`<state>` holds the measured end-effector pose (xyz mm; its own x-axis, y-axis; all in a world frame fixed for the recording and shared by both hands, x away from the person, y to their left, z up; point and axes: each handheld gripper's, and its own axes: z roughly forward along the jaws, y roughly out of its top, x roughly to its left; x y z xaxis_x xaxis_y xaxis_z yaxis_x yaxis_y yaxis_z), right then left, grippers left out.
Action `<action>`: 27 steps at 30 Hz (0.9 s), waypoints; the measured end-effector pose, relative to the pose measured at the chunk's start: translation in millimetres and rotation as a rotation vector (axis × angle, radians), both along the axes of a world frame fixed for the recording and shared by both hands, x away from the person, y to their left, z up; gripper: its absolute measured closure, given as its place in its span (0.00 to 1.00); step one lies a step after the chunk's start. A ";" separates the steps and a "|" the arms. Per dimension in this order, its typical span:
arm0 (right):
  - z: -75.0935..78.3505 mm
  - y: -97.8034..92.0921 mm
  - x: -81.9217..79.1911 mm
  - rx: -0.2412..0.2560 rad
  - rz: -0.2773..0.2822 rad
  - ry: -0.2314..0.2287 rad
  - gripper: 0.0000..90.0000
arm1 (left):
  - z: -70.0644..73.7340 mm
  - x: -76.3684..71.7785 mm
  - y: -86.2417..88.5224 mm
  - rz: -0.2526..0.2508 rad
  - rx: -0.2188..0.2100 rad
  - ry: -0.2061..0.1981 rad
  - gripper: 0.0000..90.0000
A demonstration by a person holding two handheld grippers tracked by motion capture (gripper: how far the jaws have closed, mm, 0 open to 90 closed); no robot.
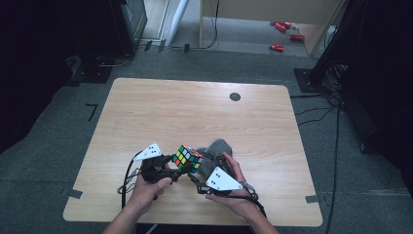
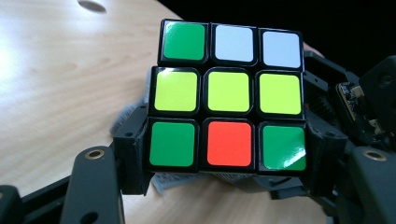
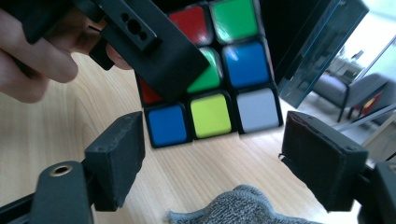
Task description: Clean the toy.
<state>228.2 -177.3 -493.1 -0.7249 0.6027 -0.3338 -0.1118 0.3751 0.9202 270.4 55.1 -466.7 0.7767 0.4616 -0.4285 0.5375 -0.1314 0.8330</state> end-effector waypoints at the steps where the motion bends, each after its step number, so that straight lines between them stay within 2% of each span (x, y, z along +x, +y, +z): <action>1: -0.6 0.7 -0.6 -0.008 0.001 -0.011 0.29 | -0.3 -0.3 -1.5 -0.010 0.006 0.003 0.38; 6: -3.0 3.6 -3.8 -0.065 0.002 -0.072 0.36 | -1.1 0.8 -4.1 -0.039 -0.003 0.046 0.38; 9: -2.4 3.1 -5.0 -0.075 0.001 -0.085 0.38 | -2.5 3.7 -2.3 -0.052 -0.025 0.080 0.38; 13: -1.2 1.9 -4.9 -0.071 0.007 -0.063 0.38 | -2.3 5.1 -0.4 -0.064 -0.053 0.081 0.36; 16: -0.6 -1.3 -3.5 -0.067 0.004 -0.046 0.38 | 2.2 5.9 7.4 -0.045 -0.087 0.036 0.34; 18: -0.4 -5.3 -1.1 -0.067 -0.019 -0.036 0.38 | 5.7 6.8 15.7 -0.017 -0.122 0.003 0.33; 20: 0.3 -11.4 2.3 -0.040 -0.046 -0.005 0.38 | 7.2 7.9 22.1 0.006 -0.139 -0.020 0.32; 23: 3.8 -20.7 7.2 0.003 -0.081 0.035 0.38 | 6.2 8.5 26.7 0.025 -0.107 -0.064 0.31; 27: 13.4 -32.6 11.6 0.091 -0.090 0.099 0.38 | 2.3 4.3 18.9 0.036 0.001 -0.146 0.31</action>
